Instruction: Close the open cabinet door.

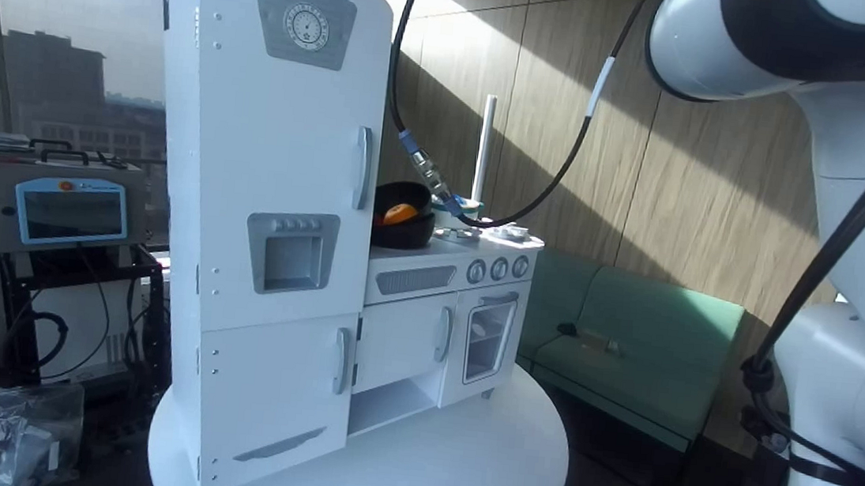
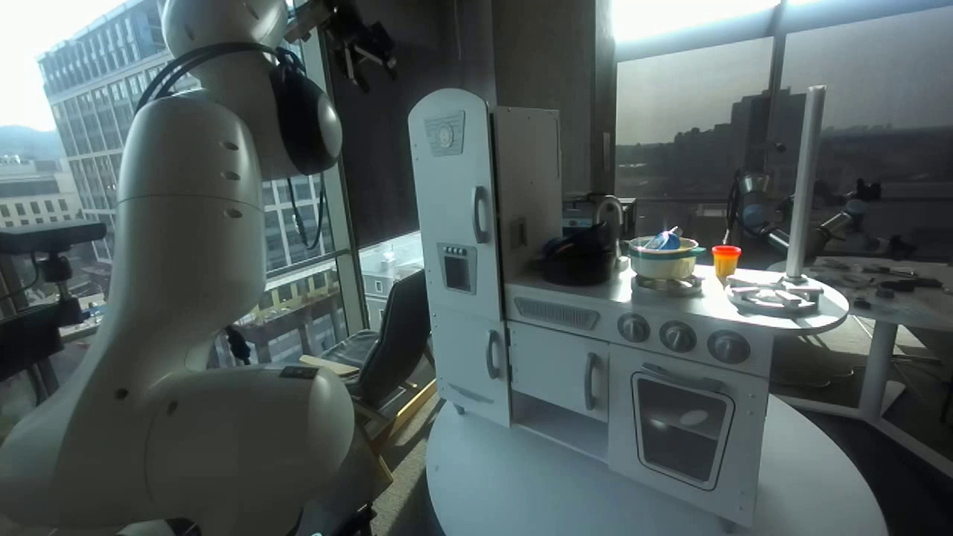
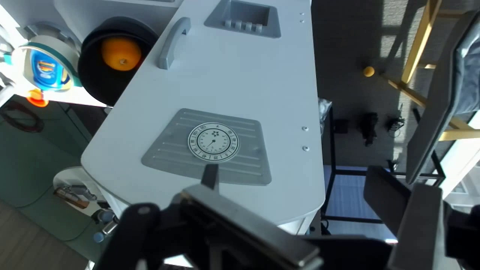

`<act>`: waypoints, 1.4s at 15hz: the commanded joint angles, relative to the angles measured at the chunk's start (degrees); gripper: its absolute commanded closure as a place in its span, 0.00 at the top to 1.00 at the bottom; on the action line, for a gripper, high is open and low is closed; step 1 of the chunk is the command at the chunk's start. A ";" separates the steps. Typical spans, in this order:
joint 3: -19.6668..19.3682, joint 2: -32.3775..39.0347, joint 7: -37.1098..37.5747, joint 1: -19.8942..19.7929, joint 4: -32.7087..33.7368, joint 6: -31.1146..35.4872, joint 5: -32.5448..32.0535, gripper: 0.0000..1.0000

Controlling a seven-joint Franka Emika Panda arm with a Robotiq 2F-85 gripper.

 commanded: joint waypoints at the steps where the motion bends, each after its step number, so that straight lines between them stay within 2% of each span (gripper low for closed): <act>1: 2.24 0.84 -0.19 -4.94 -0.12 -1.61 8.32 1.00; 3: 4.69 3.82 0.42 -8.45 2.17 -0.67 15.73 1.00; 4: 2.57 2.51 -0.16 -5.38 1.29 -1.91 10.40 1.00; 7: 4.08 3.38 0.01 -8.16 -0.32 -0.90 14.24 1.00; 15: 4.24 3.26 -0.43 -7.93 0.40 -0.35 14.04 1.00; 17: 4.28 2.73 0.16 -8.74 0.10 -1.58 14.66 1.00; 21: 4.22 1.85 -1.82 -13.34 0.22 -3.21 15.90 1.00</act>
